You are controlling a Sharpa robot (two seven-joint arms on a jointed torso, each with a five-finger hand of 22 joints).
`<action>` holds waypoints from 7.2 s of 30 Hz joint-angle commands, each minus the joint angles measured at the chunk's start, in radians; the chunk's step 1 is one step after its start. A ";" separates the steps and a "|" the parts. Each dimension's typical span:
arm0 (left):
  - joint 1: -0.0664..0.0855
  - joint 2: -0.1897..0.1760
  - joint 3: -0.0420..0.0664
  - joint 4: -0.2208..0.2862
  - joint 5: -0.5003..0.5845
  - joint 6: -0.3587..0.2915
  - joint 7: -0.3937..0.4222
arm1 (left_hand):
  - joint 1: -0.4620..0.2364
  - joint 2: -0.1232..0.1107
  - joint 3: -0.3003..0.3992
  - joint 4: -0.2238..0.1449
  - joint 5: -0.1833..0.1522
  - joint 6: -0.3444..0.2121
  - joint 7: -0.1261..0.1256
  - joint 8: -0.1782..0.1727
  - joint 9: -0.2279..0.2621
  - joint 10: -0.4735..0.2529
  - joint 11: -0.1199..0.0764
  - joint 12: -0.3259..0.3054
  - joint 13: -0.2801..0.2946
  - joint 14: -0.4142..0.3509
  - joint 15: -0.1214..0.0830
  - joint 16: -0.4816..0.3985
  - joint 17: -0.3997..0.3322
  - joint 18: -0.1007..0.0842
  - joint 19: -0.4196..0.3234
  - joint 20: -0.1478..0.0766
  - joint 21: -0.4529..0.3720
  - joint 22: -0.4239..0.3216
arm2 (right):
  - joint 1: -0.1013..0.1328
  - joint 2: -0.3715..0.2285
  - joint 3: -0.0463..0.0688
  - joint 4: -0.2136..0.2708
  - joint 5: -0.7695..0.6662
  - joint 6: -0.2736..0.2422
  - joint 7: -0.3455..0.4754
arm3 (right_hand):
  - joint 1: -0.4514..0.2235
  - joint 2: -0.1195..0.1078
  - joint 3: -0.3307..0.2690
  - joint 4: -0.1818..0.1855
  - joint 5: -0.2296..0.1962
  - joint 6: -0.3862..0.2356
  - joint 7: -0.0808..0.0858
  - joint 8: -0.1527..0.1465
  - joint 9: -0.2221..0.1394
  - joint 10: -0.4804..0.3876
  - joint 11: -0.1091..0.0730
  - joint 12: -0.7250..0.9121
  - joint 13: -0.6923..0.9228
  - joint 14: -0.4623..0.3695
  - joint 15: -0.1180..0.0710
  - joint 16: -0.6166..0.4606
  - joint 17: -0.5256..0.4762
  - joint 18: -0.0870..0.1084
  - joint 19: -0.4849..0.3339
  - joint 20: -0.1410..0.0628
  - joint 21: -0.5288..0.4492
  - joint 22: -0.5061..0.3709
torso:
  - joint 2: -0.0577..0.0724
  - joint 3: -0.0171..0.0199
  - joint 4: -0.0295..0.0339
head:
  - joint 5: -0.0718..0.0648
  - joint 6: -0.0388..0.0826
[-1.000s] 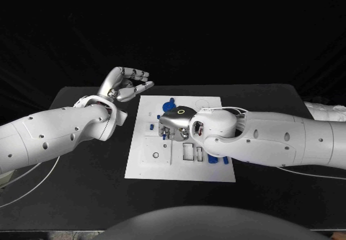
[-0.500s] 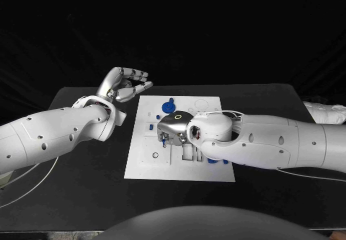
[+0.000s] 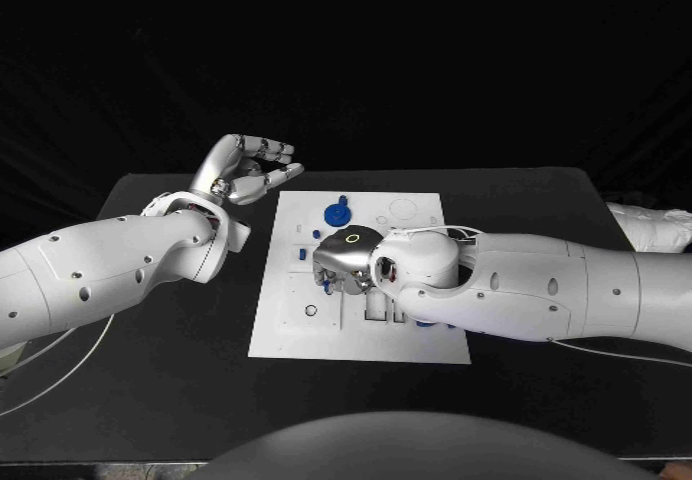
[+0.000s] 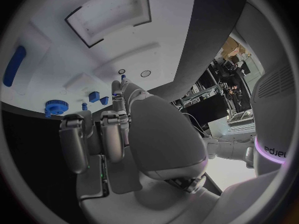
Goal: Assemble the parts on the task board
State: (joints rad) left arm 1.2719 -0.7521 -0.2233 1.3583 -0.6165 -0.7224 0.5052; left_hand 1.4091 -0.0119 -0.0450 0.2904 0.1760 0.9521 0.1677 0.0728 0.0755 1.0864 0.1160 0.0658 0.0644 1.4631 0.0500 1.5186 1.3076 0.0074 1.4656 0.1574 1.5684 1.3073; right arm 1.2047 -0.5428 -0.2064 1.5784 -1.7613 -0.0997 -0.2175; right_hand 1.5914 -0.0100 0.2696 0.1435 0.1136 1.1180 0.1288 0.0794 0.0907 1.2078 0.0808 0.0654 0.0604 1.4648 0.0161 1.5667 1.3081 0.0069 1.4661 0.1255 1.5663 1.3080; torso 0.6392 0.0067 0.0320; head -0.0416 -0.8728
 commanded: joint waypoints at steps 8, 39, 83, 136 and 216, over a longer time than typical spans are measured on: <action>0.001 -0.004 0.001 0.008 -0.005 0.011 0.011 | 0.012 0.002 -0.009 0.000 0.007 0.008 -0.001 -0.006 -0.002 0.003 -0.004 0.002 0.000 0.067 -0.007 -0.003 0.148 -0.007 0.105 -0.008 0.002 0.263 | -0.001 0.001 0.000 -0.007 -0.035 0.016 0.005 | -0.007 -0.001 0.007 -0.001 0.002 -0.001 0.005 0.004 0.001 -0.012 0.000 -0.005 -0.001 0.106 0.001 0.004 0.263 -0.007 0.105 0.004 0.004 0.263 | 0.000 0.0002 0.0002 | -0.003 0.000; 0.001 -0.006 0.001 0.005 -0.005 0.011 0.013 | 0.013 0.003 -0.010 0.000 0.007 0.007 -0.001 -0.006 -0.002 0.003 -0.004 0.002 0.000 0.067 -0.007 -0.003 0.148 -0.007 0.105 -0.008 0.002 0.263 | -0.006 0.003 0.000 -0.011 -0.002 0.044 0.010 | -0.013 -0.002 0.010 0.000 0.000 -0.002 0.005 0.003 0.001 -0.015 0.000 -0.005 -0.001 0.106 -0.001 0.004 0.263 -0.007 0.105 0.003 0.004 0.263 | -0.001 0.0003 0.0001 | -0.006 0.000; 0.001 -0.007 0.001 0.002 -0.005 0.009 0.013 | 0.016 0.004 -0.011 0.000 0.007 0.006 -0.001 -0.006 -0.002 0.003 -0.004 0.002 0.000 0.067 -0.007 -0.004 0.147 -0.007 0.105 -0.008 0.002 0.263 | -0.006 0.003 -0.001 -0.009 0.013 0.071 0.010 | -0.032 -0.011 0.020 0.001 -0.003 -0.012 0.002 -0.006 -0.001 -0.031 -0.001 -0.005 -0.001 0.106 -0.005 0.004 0.263 -0.007 0.105 -0.001 0.004 0.263 | 0.000 -0.0001 -0.0003 | -0.009 0.000; -0.004 0.007 0.000 -0.016 -0.042 0.014 0.014 | 0.020 0.007 -0.013 0.001 0.008 0.006 -0.001 -0.006 -0.003 0.002 -0.004 0.001 0.000 0.066 -0.007 -0.004 0.146 -0.007 0.105 -0.009 0.002 0.263 | 0.105 -0.240 -0.001 0.015 0.141 -0.027 -0.033 | -0.193 -0.045 -0.126 0.018 -0.067 -0.224 0.085 0.001 -0.014 -0.234 0.083 0.001 0.003 0.106 0.080 0.004 0.263 -0.007 0.105 0.070 0.004 0.263 | 0.000 -0.0001 0.0008 | -0.024 0.000; -0.004 -0.003 0.001 -0.012 -0.056 0.007 0.009 | 0.025 0.013 -0.014 0.001 0.009 0.006 -0.001 -0.006 -0.003 0.003 -0.004 0.002 0.000 0.067 -0.008 -0.004 0.148 -0.007 0.105 -0.009 0.002 0.263 | 0.068 -0.198 -0.001 -0.021 0.113 0.073 -0.098 | -0.068 0.069 -0.081 0.024 -0.067 -0.024 -0.034 0.050 0.001 0.020 -0.034 0.028 0.001 0.106 -0.039 0.004 0.263 -0.007 0.105 -0.036 0.004 0.263 | 0.000 0.0004 0.0011 | -0.018 0.000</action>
State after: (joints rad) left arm 1.2675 -0.7575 -0.2232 1.3454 -0.6694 -0.7165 0.5056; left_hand 1.4249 0.0039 -0.0509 0.2909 0.1797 0.9521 0.1676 0.0728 0.0739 1.0863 0.1160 0.0658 0.0644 1.4667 0.0463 1.5186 1.3075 0.0074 1.4656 0.1574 1.5683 1.3074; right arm 1.2740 -0.7392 -0.2072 1.5545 -1.6383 0.0001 -0.3276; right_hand 1.5170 0.0521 0.1839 0.1681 0.0455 1.0723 0.1003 0.1196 0.0834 1.2204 0.0465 0.0951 0.0630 1.4666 -0.0148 1.5667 1.3073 0.0069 1.4680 0.0981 1.5663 1.3074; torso 0.6392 0.0069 0.0328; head -0.0602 -0.8728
